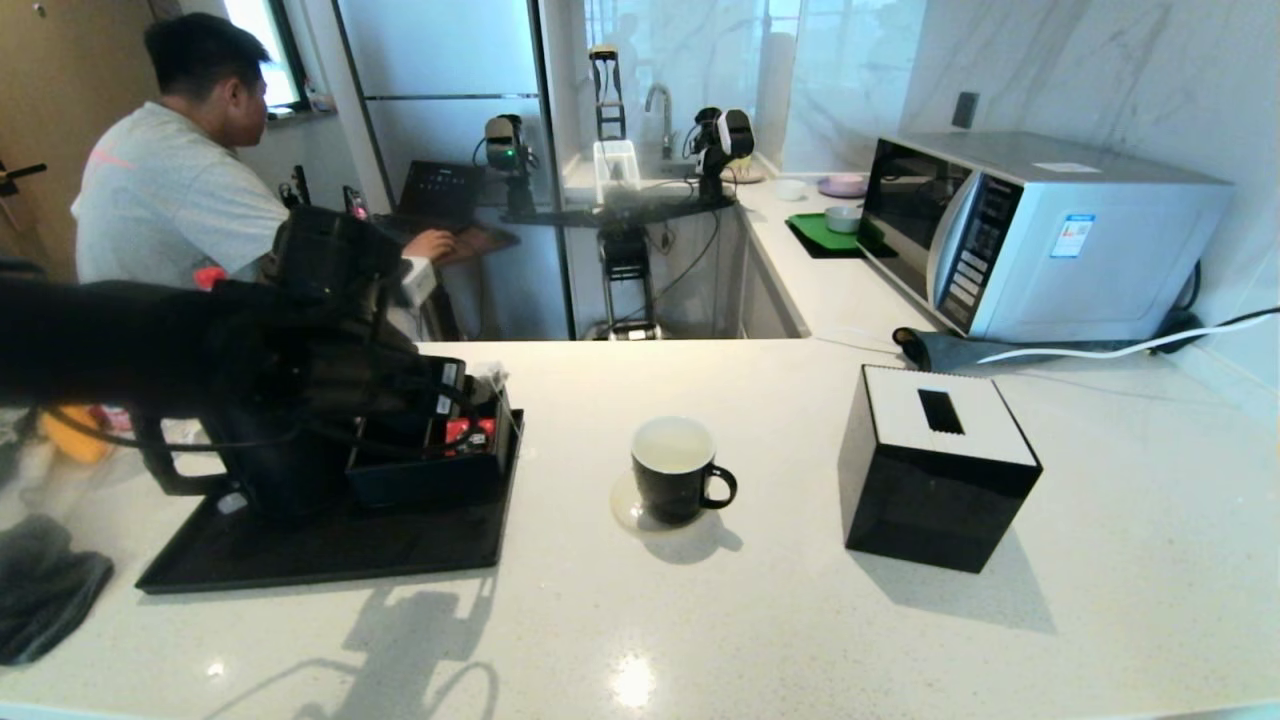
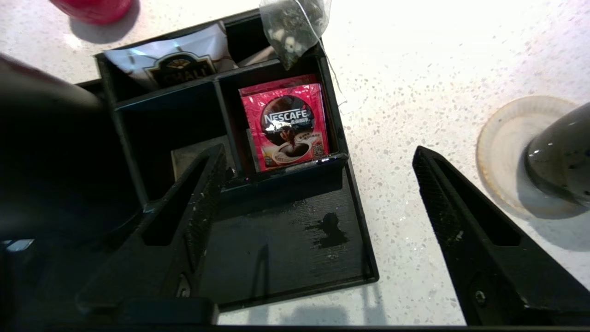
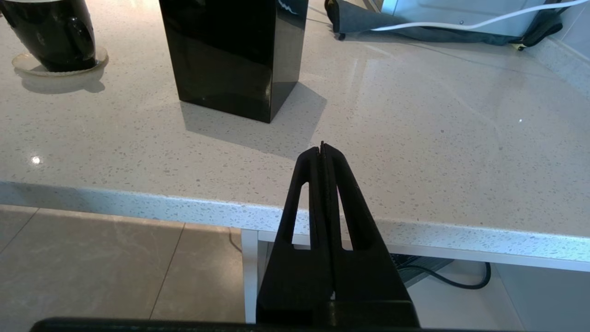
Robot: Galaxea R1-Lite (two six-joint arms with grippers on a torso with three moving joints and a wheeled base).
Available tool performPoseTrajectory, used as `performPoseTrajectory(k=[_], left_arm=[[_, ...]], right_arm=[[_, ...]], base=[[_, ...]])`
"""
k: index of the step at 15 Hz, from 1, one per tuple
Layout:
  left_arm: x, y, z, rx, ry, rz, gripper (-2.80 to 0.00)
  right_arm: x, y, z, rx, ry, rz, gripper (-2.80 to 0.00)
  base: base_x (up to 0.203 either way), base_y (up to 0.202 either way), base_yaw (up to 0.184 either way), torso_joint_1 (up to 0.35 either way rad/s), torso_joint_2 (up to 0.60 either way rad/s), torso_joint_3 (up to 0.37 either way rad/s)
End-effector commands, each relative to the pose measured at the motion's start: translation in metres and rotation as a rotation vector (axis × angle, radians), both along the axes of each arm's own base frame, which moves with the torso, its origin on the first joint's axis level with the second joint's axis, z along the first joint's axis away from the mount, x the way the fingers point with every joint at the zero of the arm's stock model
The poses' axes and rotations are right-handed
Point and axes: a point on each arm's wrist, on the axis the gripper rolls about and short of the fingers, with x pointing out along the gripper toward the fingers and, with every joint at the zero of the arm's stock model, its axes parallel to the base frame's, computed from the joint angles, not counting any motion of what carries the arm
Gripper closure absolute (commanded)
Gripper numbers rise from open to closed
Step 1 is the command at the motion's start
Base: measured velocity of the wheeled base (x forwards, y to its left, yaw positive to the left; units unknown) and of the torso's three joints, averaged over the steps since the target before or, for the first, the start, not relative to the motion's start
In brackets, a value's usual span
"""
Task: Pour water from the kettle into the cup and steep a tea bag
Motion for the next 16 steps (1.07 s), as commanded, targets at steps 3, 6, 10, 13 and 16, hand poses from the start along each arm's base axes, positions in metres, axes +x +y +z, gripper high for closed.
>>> performPoseTrajectory(k=[3,6,10,13,16], left_arm=[[0.032,-0.012,-0.017,0.015,0.034,-0.008,-2.8],[0.048,-0.017,-0.028,0.038,0.043,-0.023,-2.8],[0.074,-0.017,-0.04,0.084,0.026,-0.012,-2.8],[0.095,-0.014,-0.046,0.132,-0.03,-0.029,-2.8],[0.111,-0.016,-0.048,0.151,-0.067,-0.038,-2.8]], right_arm=[[0.0,0.0,0.0,-0.001,0.001,0.001,0.0],[0.0,0.0,0.0,-0.001,0.001,0.001,0.0],[0.0,0.0,0.0,-0.001,0.001,0.001,0.0],[0.0,0.0,0.0,-0.001,0.002,0.002,0.0],[0.0,0.0,0.0,-0.001,0.001,0.002,0.0]], base=[[0.0,0.0,0.0,0.0,0.0,0.0],[0.0,0.0,0.0,0.0,0.0,0.0],[0.0,0.0,0.0,0.0,0.0,0.0],[0.0,0.0,0.0,0.0,0.0,0.0],[0.0,0.0,0.0,0.0,0.0,0.0]])
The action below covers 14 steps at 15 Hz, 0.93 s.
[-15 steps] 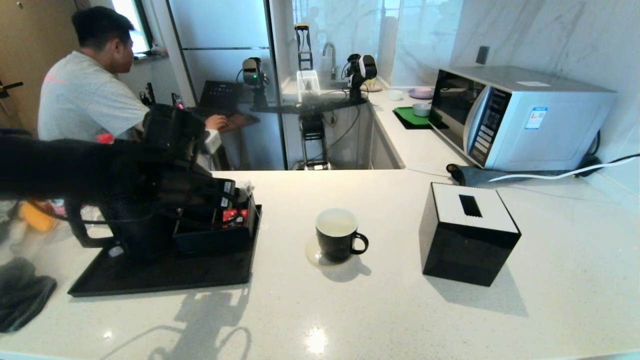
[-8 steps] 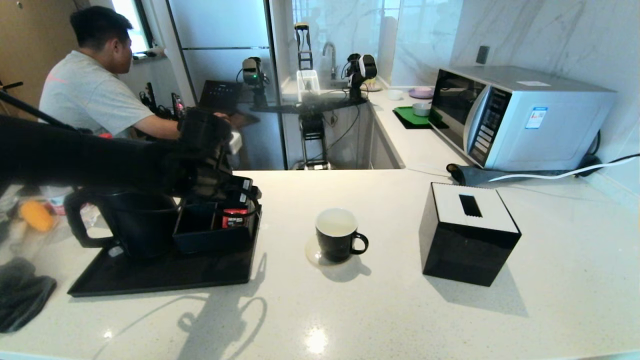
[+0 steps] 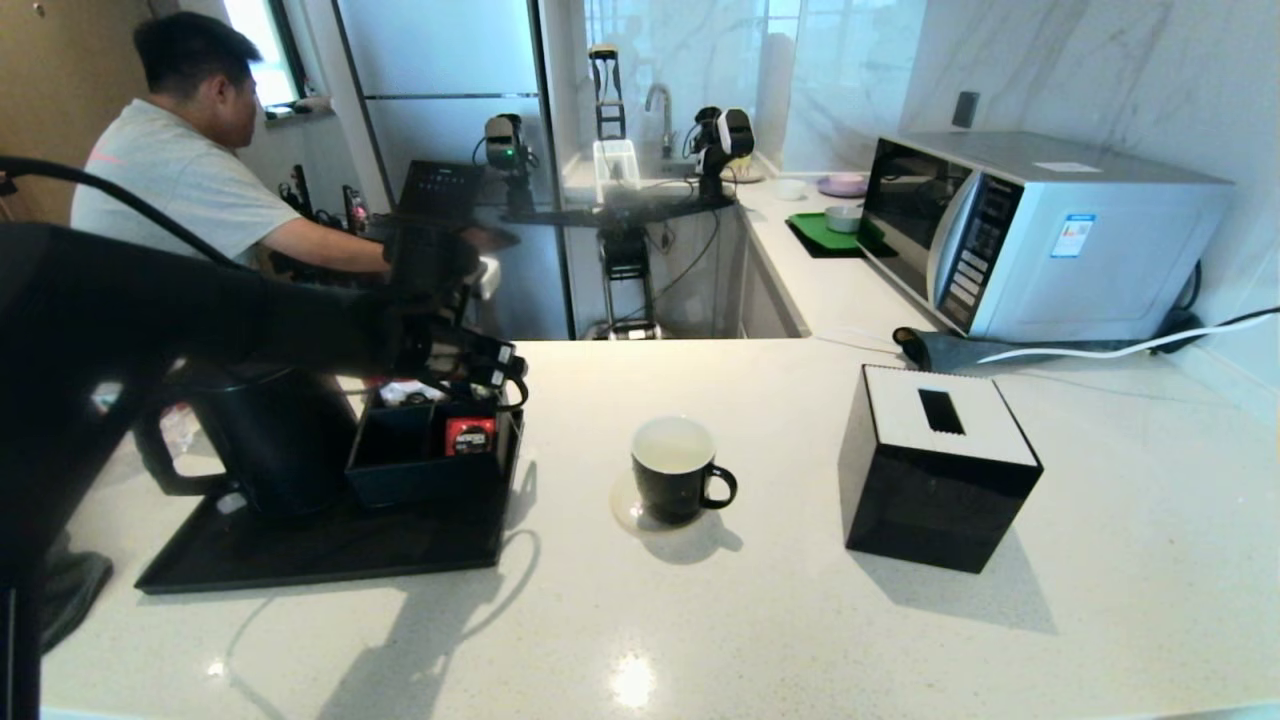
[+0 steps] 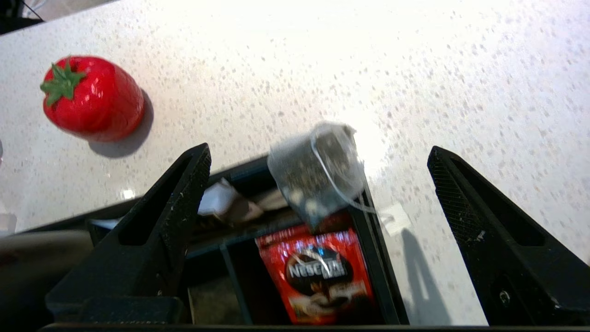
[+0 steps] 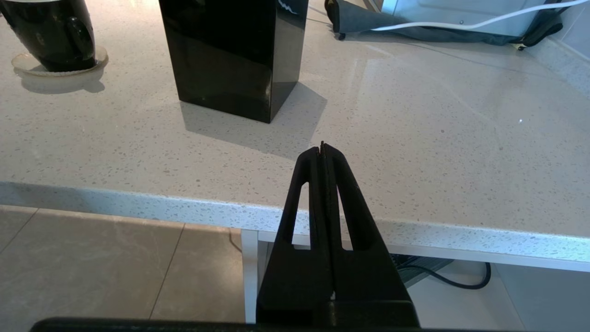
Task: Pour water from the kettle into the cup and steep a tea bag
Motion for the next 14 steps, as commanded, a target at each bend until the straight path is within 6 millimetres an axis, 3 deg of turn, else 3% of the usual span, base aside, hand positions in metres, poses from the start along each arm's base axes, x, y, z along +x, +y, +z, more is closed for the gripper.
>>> performPoseTrajectory(k=[1,14], left_arm=[[0.015,-0.002,-0.013,0.016,0.007,0.0,-2.8],[0.042,-0.006,-0.028,0.073,-0.03,-0.036,-2.8]], right_arm=[[0.0,0.0,0.0,-0.001,0.001,0.002,0.0],[0.0,0.0,0.0,-0.001,0.001,0.002,0.0]], base=[[0.0,0.0,0.0,0.0,0.0,0.0],[0.0,0.0,0.0,0.0,0.0,0.0]])
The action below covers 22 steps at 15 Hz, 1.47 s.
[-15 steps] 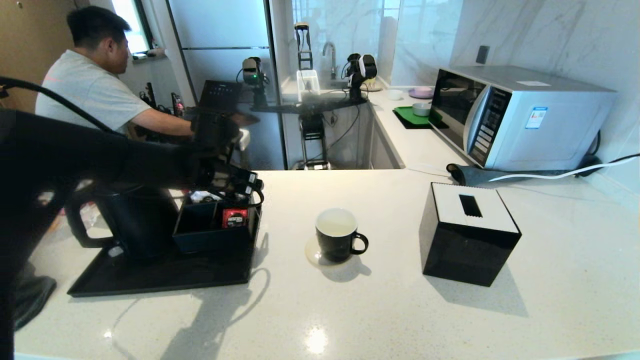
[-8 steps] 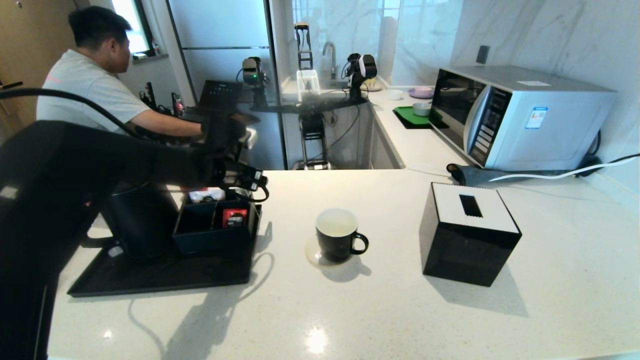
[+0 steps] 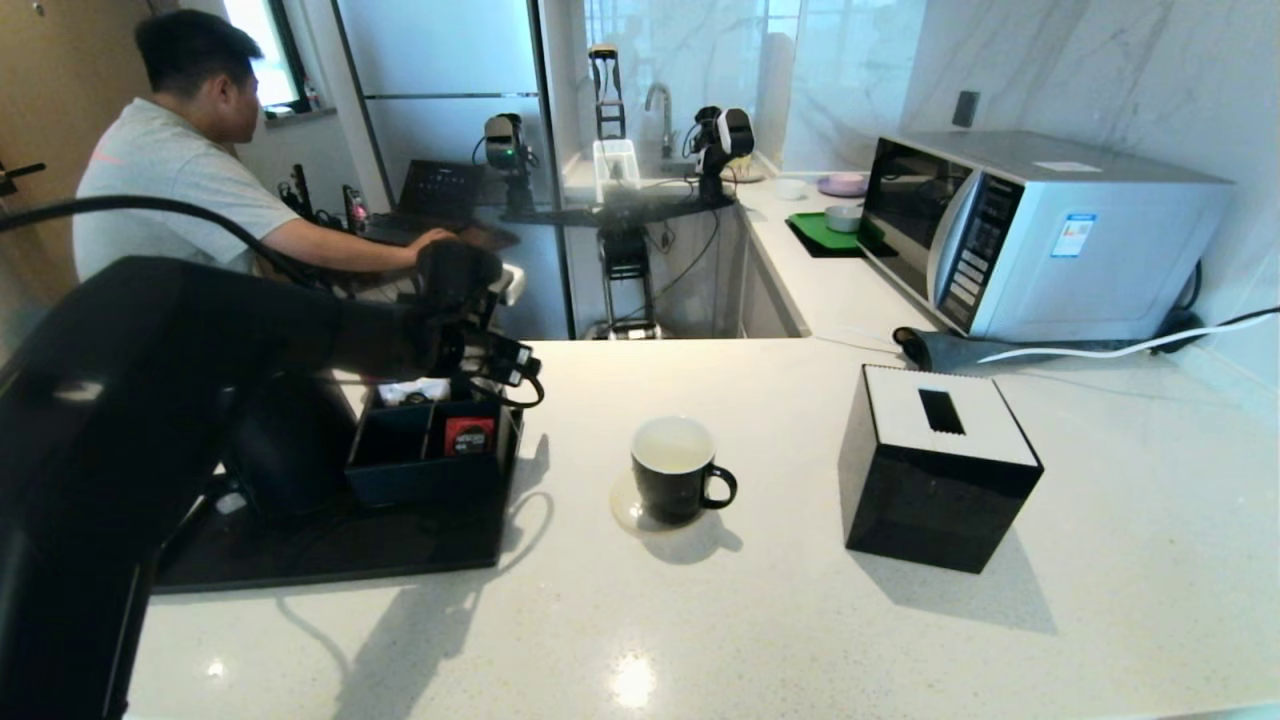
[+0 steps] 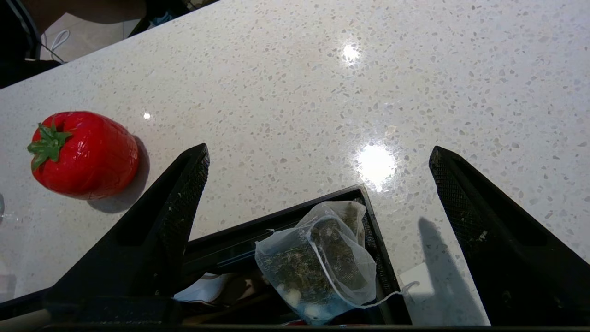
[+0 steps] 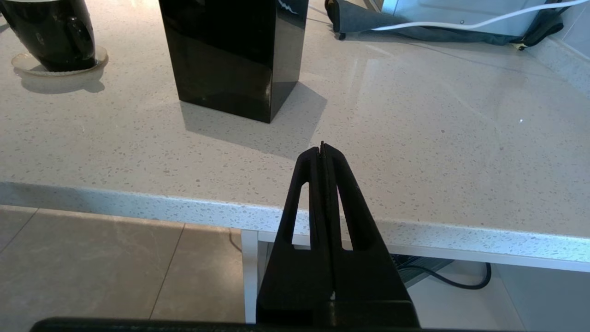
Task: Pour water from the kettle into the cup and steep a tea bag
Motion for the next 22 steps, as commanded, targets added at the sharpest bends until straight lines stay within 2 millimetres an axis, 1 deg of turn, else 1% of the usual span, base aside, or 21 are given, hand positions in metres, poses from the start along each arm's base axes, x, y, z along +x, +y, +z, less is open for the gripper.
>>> performPoseTrajectory(k=[1,6,8,9,15,22], left_arm=[[0.004,-0.001,-0.004,0.003,0.001,0.001,-2.8],[0.011,-0.002,-0.005,0.002,-0.013,0.0,-2.8],[0.014,0.001,-0.004,0.016,-0.021,-0.002,-2.8],[0.015,0.001,-0.006,0.017,-0.018,-0.003,0.0],[0.016,0.002,-0.01,0.023,-0.011,-0.002,0.0],[0.016,0.003,-0.008,0.023,-0.013,-0.001,0.0]], right_arm=[[0.0,0.0,0.0,-0.001,0.001,0.0,0.0],[0.0,0.0,0.0,-0.001,0.001,0.0,0.0],[0.0,0.0,0.0,-0.001,0.001,0.0,0.0],[0.0,0.0,0.0,-0.001,0.001,0.002,0.0],[0.0,0.0,0.0,-0.001,0.001,0.0,0.0],[0.0,0.0,0.0,-0.001,0.001,0.0,0.0]], base=[[0.0,0.0,0.0,0.0,0.0,0.0],[0.0,0.0,0.0,0.0,0.0,0.0],[0.0,0.0,0.0,0.0,0.0,0.0],[0.0,0.0,0.0,0.0,0.0,0.0],[0.0,0.0,0.0,0.0,0.0,0.0],[0.0,0.0,0.0,0.0,0.0,0.0]])
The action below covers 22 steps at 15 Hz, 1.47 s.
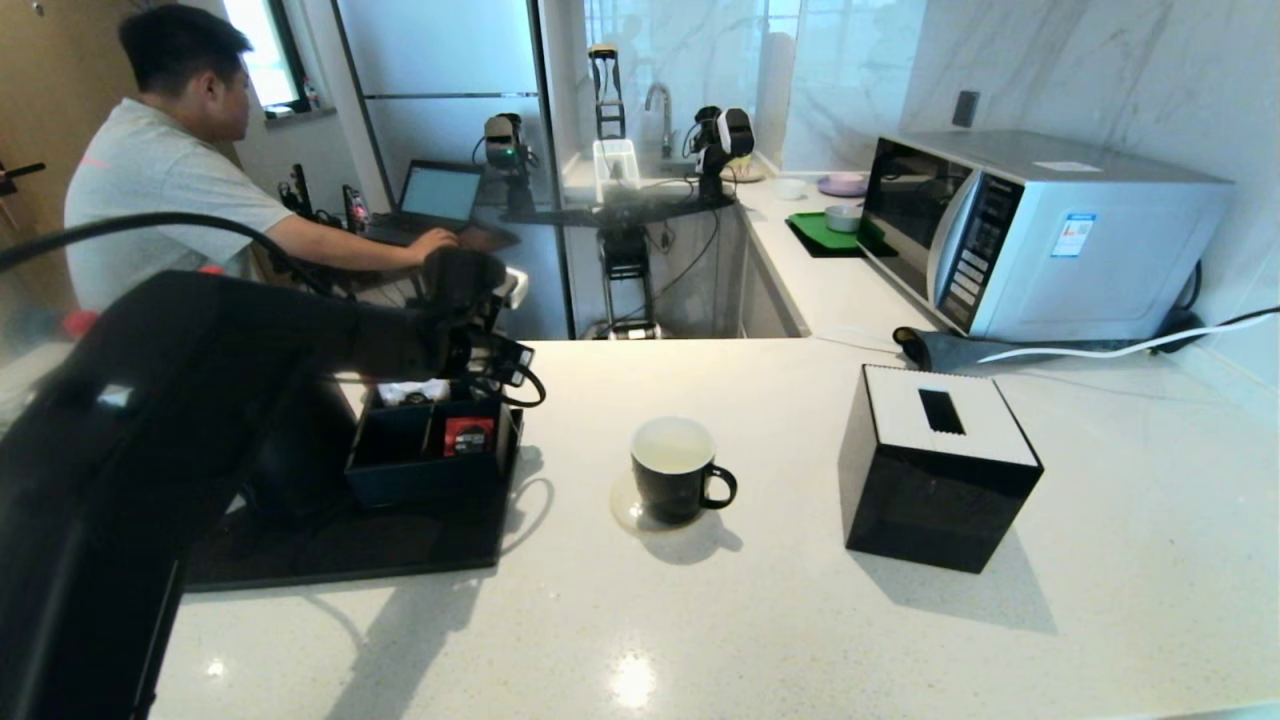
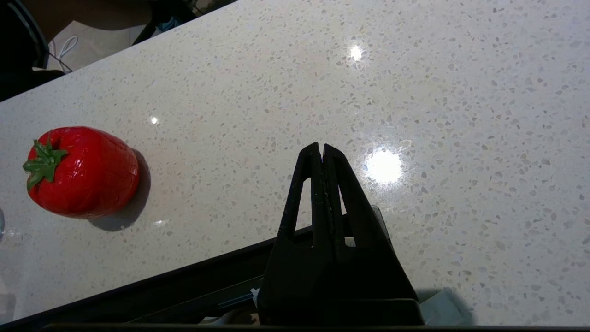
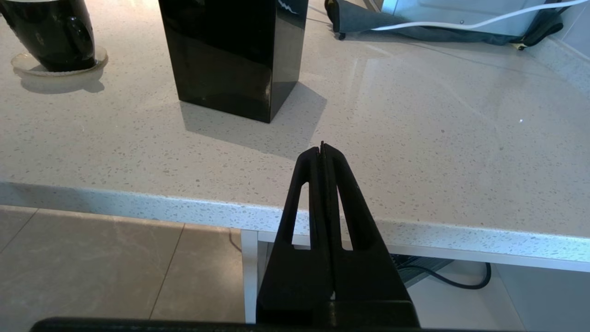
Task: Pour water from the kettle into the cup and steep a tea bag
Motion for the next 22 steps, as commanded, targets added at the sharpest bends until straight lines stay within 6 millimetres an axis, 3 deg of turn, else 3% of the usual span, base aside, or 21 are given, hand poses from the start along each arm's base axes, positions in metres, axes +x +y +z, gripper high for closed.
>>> performPoseTrajectory(k=[1,22], left_arm=[[-0.001,0.0,0.003,0.001,-0.007,0.001,0.0],[-0.014,0.005,0.045,-0.009,-0.091,-0.001,0.0]], right_arm=[[0.0,0.0,0.0,-0.001,0.001,0.001,0.0],[0.0,0.0,0.0,-0.001,0.001,0.001,0.0]], base=[[0.0,0.0,0.0,0.0,0.0,0.0],[0.0,0.0,0.0,0.0,0.0,0.0]])
